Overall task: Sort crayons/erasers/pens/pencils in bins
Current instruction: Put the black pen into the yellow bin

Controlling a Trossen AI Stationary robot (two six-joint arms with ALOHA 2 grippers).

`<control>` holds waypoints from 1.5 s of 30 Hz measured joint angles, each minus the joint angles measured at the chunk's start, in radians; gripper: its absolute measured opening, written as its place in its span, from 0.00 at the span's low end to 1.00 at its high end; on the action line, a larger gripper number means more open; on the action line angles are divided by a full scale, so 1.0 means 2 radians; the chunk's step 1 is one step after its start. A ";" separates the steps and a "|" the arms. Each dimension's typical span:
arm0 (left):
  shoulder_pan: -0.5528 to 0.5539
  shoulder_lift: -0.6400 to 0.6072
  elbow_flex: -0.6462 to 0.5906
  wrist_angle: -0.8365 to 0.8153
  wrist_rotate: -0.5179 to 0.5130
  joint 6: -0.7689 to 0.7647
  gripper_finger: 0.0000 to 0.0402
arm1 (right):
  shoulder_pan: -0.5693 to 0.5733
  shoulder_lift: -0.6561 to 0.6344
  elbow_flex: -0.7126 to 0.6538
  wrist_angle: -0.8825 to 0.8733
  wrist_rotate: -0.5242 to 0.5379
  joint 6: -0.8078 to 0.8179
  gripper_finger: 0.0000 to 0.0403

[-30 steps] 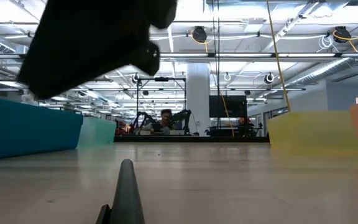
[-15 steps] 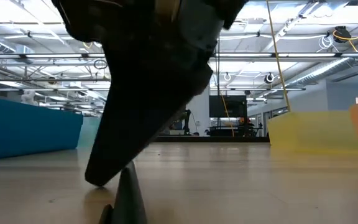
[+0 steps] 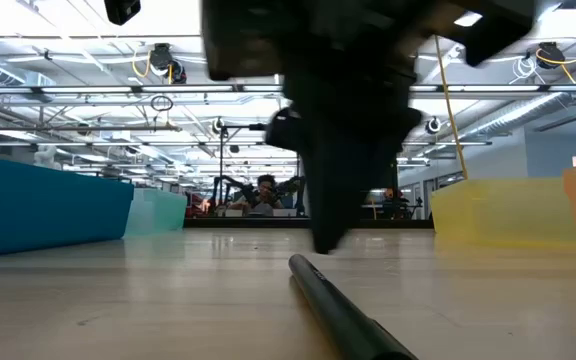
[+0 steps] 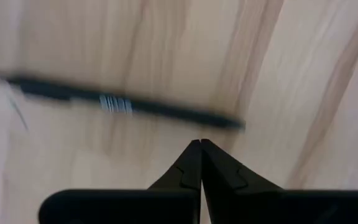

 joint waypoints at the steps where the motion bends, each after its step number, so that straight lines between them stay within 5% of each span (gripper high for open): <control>1: 0.000 0.000 0.000 0.000 0.000 -0.001 0.73 | -0.001 0.000 0.000 -0.015 0.001 -0.006 0.00; 6: -0.002 0.000 0.000 -0.008 0.000 -0.002 0.73 | 0.003 -0.017 0.000 -0.060 0.018 0.013 0.00; 12: -0.009 0.000 0.000 -0.025 0.000 -0.004 0.73 | 0.045 -0.060 0.000 -0.002 0.058 0.047 0.06; 18: -0.009 0.000 0.000 -0.035 0.000 0.006 0.73 | 0.092 -0.063 -0.029 0.143 0.064 -0.223 0.26; 23: -0.009 0.000 0.000 -0.041 0.001 -0.003 0.73 | 0.083 -0.063 -0.077 0.199 0.026 -0.325 0.37; 35: -0.022 0.000 0.000 -0.055 0.000 -0.021 0.73 | -0.008 -0.047 -0.130 0.214 -0.081 -0.502 0.31; 45: -0.022 0.000 0.000 -0.056 -0.006 -0.026 0.73 | -0.023 -0.027 -0.138 0.193 -0.158 -0.501 0.19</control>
